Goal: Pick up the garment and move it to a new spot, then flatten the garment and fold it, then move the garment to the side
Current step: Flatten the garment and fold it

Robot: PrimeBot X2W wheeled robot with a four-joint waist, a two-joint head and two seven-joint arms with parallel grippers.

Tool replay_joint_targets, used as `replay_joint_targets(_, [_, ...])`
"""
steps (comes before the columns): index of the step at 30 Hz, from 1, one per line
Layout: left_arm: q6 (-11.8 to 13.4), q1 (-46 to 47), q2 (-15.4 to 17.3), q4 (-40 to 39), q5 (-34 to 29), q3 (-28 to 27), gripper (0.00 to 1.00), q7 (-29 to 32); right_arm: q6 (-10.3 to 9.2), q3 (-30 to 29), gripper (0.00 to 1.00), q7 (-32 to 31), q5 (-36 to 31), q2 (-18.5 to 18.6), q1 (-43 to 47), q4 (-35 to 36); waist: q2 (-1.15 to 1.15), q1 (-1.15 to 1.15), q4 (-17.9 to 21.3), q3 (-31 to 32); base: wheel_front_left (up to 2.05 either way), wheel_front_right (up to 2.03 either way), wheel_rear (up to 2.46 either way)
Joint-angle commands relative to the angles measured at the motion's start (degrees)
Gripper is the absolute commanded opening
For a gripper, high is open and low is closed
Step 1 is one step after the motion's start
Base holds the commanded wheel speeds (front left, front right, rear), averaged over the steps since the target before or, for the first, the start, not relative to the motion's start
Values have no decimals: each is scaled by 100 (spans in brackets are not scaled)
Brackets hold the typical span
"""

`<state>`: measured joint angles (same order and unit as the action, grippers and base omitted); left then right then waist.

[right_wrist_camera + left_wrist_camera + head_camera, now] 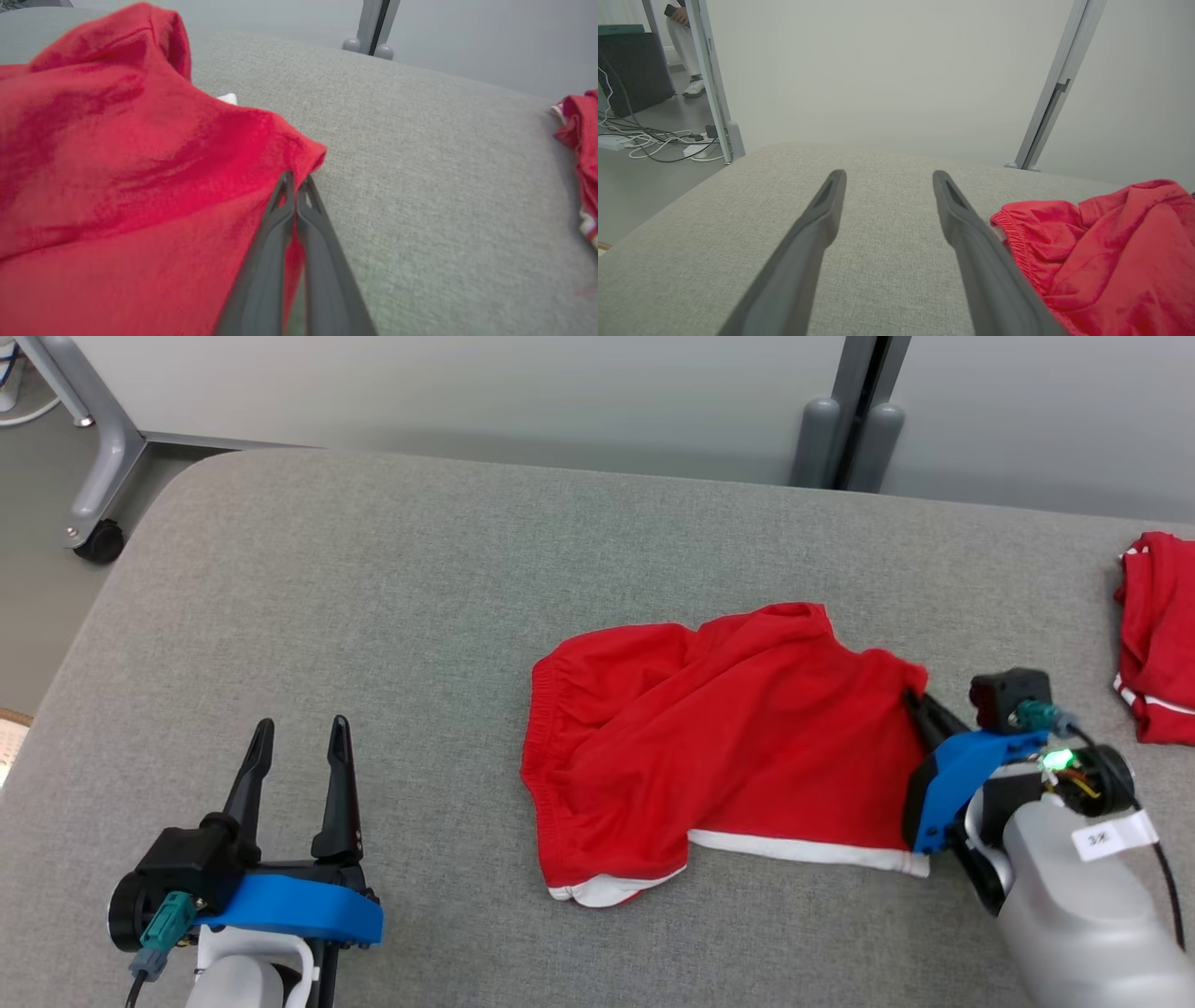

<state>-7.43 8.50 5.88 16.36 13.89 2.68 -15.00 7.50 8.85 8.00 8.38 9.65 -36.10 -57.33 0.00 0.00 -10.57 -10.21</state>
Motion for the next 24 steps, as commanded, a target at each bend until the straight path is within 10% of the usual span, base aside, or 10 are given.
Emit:
replay_joint_targets(1, [-11, 96, 27, 15, 20, 21, 100, -24, -1, -46, 0, 52, -11, 81, -165, -98, 0, 0, -24, -6, 0, 0, 0])
replay_joint_targets(6, [-11, 108, 56, 52, 48, 20, 100, -24, -1, -128, 1, 135, -84, 126, -497, -474, 0, 0, -56, 16, 0, 0, 0])
replay_joint_targets(7, [-11, 102, 51, 59, 46, 22, 100, -24, -1, -131, 35, 182, -84, 108, -528, -543, 0, 0, -56, 28, 0, 0, 0])
replay_joint_targets(8, [-11, 85, 43, 58, 36, 20, 100, -24, -1, -137, 100, 199, -65, 71, -565, -619, 0, 0, -47, 44, 0, 0, 0])
replay_joint_targets(24, [-10, -235, 133, -38, -83, -287, 100, -24, -1, -418, 100, 721, 335, -44, 132, 448, 0, 0, 684, 371, 0, 0, 0])
